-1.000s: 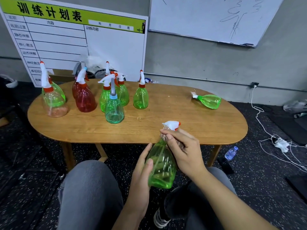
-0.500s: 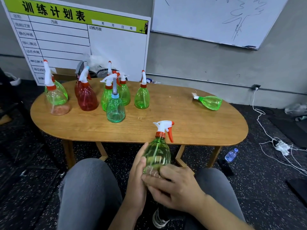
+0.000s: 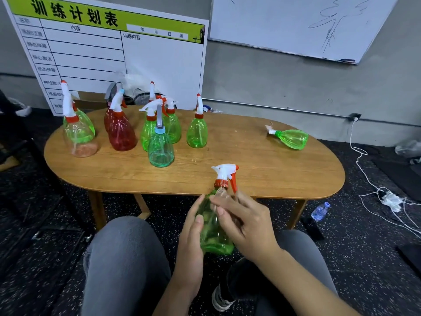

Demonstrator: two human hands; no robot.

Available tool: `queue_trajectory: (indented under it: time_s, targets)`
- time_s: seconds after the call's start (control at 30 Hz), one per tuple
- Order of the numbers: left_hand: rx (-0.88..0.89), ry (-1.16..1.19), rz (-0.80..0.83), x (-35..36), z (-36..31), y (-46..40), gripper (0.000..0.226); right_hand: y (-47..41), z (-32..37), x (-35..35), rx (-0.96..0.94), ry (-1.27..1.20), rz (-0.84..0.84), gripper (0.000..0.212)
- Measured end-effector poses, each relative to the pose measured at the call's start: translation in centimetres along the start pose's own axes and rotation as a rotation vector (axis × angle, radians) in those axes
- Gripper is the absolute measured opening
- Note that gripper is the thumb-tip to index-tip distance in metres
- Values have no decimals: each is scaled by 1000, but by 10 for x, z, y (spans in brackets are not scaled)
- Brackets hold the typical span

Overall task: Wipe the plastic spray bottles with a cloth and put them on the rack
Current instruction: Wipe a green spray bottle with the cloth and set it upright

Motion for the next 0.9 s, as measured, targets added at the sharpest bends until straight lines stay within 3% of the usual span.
queue_trajectory:
  time_s: [0.13,0.23,0.37,0.53,0.63,0.73,0.9]
  targets:
    - [-1,71,8,3,-7,4,45,32,36,4,-352,146,92,22]
    - [1,100,13,5,-10,6,46,41,44,2,-474,210,130,22]
    - [14,10,31,3,-4,1,51,23,34,-4,-428,186,91,25]
    - [9,-39,29,0,3,-3,44,-14,-10,-6,4,35,2,30]
    - [8,-2,27,0,2,-3,48,-15,-11,-3,71,-19,-27,33]
    - [-3,19,11,0,-1,-1,48,-1,4,-3,19,15,-41,30]
    - [3,101,8,1,-9,2,46,47,37,9,-344,134,127,23]
Point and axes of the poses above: each hand's wrist, its own y-axis away from the middle knuckle, its own x-axis out of the palm, z = x × y, the point moved 7 cm from there along -y, towards the middle knuckle, and after that the axes turned 2 degrees about y, right-handed, at the moved point
